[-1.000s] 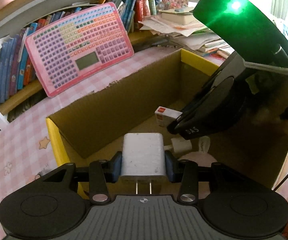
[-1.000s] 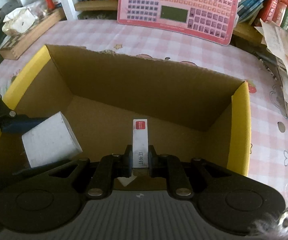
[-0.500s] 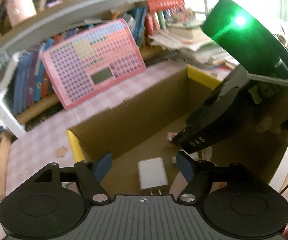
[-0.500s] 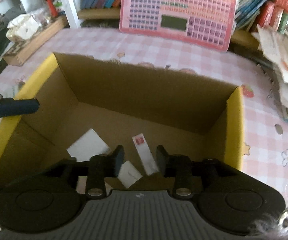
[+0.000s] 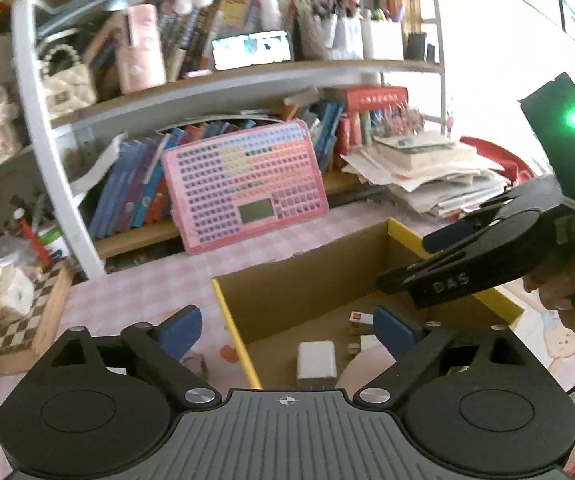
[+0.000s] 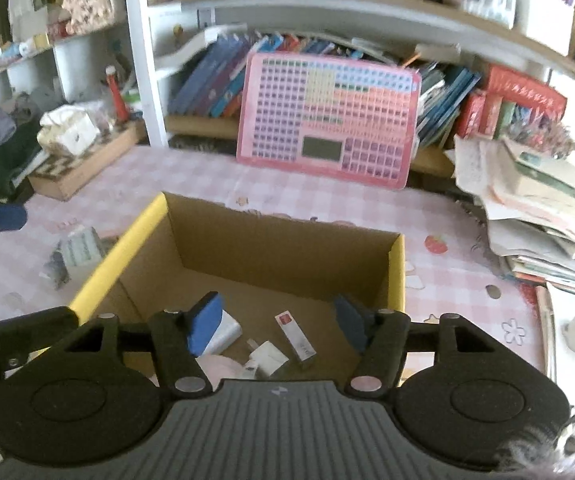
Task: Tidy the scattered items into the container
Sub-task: 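Withdraw both open tools from the box back over the table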
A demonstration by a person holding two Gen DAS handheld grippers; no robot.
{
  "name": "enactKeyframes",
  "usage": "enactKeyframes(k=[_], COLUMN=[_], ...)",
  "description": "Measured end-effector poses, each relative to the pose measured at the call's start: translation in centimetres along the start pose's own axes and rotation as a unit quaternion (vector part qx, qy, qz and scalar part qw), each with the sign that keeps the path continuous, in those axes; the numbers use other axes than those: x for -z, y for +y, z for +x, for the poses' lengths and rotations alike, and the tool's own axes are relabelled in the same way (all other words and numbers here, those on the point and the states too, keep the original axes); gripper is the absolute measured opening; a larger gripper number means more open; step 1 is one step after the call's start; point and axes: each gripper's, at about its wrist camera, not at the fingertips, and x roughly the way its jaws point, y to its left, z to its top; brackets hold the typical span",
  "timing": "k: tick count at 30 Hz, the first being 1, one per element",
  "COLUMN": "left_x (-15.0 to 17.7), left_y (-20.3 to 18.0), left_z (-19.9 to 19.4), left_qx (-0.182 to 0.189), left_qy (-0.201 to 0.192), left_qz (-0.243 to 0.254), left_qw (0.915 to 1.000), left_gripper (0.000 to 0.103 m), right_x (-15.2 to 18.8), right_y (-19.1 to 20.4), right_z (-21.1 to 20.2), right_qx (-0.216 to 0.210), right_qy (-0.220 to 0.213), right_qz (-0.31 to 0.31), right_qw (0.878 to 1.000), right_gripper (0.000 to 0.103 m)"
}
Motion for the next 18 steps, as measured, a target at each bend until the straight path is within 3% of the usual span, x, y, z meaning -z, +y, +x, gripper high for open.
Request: enactKeyframes(k=[3, 9, 18], left_x=[1.0, 3.1, 6.9], left_y=[0.7, 2.4, 5.8], left_z=[-1.9, -5.3, -9.3], left_qx=[-0.005, -0.014, -0.007], left_qy=[-0.005, -0.019, -0.008], left_qz=[-0.01, -0.025, -0.048], left_qw=[0.9999, 0.9994, 0.9988], left_gripper=[0.097, 0.101, 0.101], right_x=[0.6, 2.5, 6.5], right_y=[0.7, 3.3, 7.7], right_z=[-2.4, -6.5, -10.3], right_qx=[0.014, 0.055, 0.109], right_qy=[-0.038, -0.096, -0.106], right_qz=[0.021, 0.042, 0.093], right_qw=[0.999, 0.993, 0.984], right_gripper=[0.069, 0.072, 0.076])
